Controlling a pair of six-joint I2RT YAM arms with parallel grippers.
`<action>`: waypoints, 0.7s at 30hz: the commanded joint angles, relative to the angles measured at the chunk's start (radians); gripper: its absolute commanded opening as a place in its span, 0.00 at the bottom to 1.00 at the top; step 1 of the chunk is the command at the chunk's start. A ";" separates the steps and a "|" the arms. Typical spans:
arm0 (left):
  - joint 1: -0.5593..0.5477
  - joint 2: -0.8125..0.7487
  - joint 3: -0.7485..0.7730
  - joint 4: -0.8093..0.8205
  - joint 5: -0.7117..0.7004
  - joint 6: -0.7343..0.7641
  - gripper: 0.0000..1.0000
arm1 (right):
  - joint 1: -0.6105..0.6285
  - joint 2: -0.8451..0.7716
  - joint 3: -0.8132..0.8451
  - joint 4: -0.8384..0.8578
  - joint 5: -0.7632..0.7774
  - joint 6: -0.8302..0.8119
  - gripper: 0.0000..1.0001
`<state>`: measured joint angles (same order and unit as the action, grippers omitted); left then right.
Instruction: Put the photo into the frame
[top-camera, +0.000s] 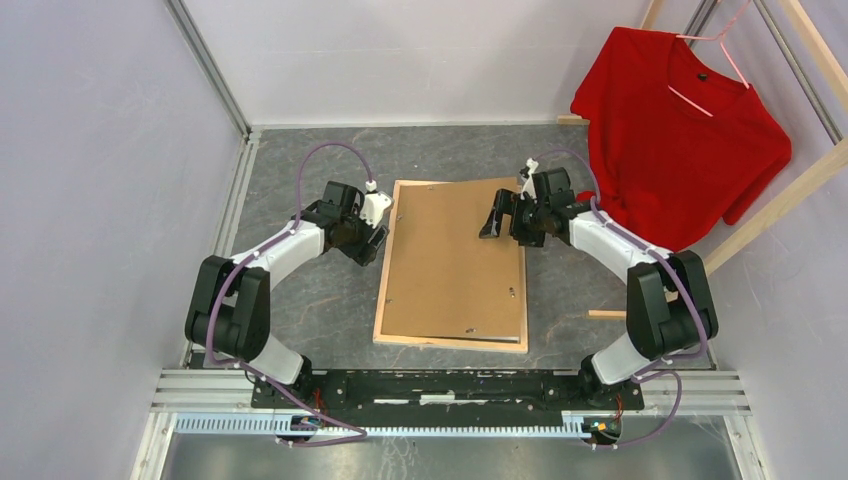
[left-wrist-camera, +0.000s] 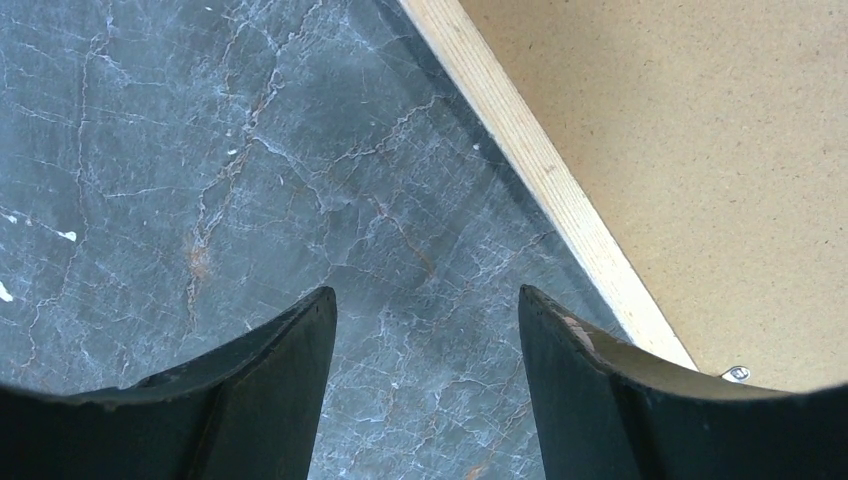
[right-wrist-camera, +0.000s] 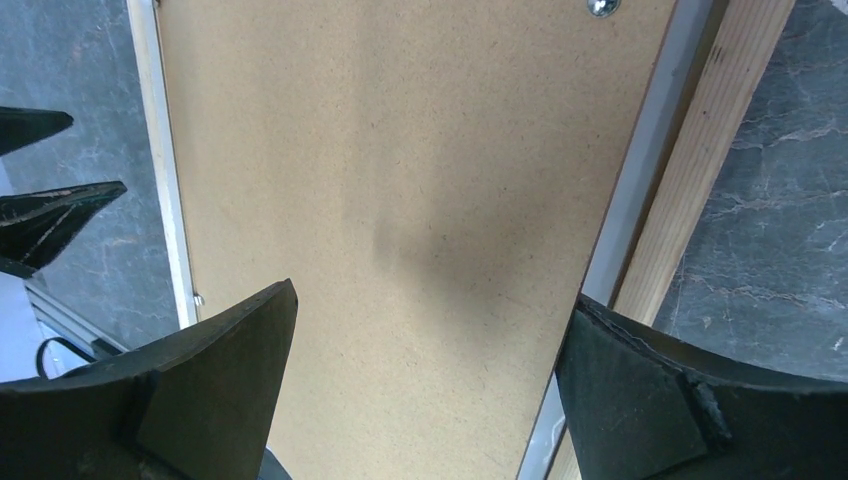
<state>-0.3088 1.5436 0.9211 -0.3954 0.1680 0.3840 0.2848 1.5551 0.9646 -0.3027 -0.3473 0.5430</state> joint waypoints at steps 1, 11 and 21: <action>0.005 -0.026 0.025 0.001 0.030 -0.018 0.73 | 0.035 0.014 0.101 -0.061 0.047 -0.057 0.98; 0.005 -0.019 0.042 0.001 0.044 -0.007 0.72 | 0.100 0.032 0.196 -0.262 0.310 -0.132 0.98; 0.006 -0.026 0.033 0.006 0.059 -0.007 0.71 | 0.124 0.032 0.236 -0.282 0.349 -0.154 0.98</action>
<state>-0.3088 1.5436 0.9283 -0.3958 0.1947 0.3840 0.4080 1.6001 1.1469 -0.5739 -0.0357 0.4095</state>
